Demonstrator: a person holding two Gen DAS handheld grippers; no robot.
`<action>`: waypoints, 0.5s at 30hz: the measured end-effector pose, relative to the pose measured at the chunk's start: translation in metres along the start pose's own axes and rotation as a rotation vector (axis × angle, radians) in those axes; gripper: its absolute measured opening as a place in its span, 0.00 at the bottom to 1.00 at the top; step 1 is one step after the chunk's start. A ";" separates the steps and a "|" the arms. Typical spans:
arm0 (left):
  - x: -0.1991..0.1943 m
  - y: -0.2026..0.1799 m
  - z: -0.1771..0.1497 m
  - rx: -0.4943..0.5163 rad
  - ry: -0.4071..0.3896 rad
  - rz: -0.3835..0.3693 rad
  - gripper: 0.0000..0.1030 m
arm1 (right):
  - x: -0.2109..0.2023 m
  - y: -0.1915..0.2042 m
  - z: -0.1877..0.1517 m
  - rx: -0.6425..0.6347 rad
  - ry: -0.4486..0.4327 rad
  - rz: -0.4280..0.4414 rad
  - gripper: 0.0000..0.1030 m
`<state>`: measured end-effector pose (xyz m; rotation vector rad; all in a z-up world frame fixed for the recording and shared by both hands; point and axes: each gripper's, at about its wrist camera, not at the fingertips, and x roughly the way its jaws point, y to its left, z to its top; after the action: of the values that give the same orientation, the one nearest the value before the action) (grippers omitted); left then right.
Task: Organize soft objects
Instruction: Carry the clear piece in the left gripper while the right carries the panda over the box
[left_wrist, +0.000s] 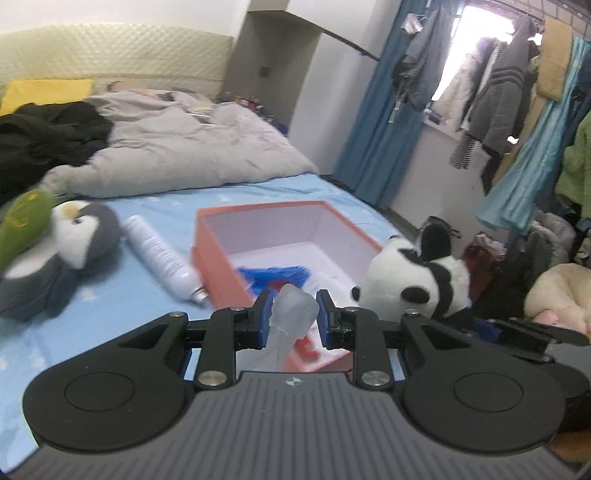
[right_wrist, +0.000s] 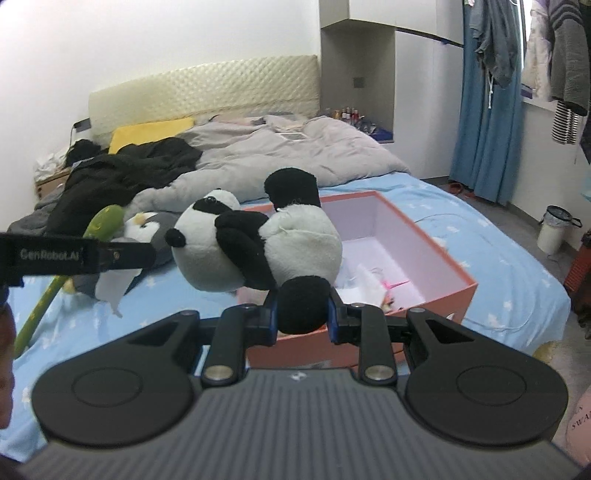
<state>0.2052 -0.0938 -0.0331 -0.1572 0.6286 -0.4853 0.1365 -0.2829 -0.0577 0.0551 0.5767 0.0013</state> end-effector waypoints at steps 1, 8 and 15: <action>0.006 -0.002 0.006 -0.001 0.006 -0.008 0.29 | 0.003 -0.003 0.003 0.000 0.001 0.001 0.27; 0.069 -0.015 0.043 0.063 0.040 0.000 0.29 | 0.031 -0.038 0.027 0.050 0.020 0.017 0.27; 0.156 -0.004 0.068 -0.018 0.165 -0.030 0.29 | 0.071 -0.062 0.034 0.065 0.076 -0.001 0.27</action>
<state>0.3535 -0.1726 -0.0592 -0.1450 0.7928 -0.5253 0.2142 -0.3451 -0.0713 0.1186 0.6533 -0.0163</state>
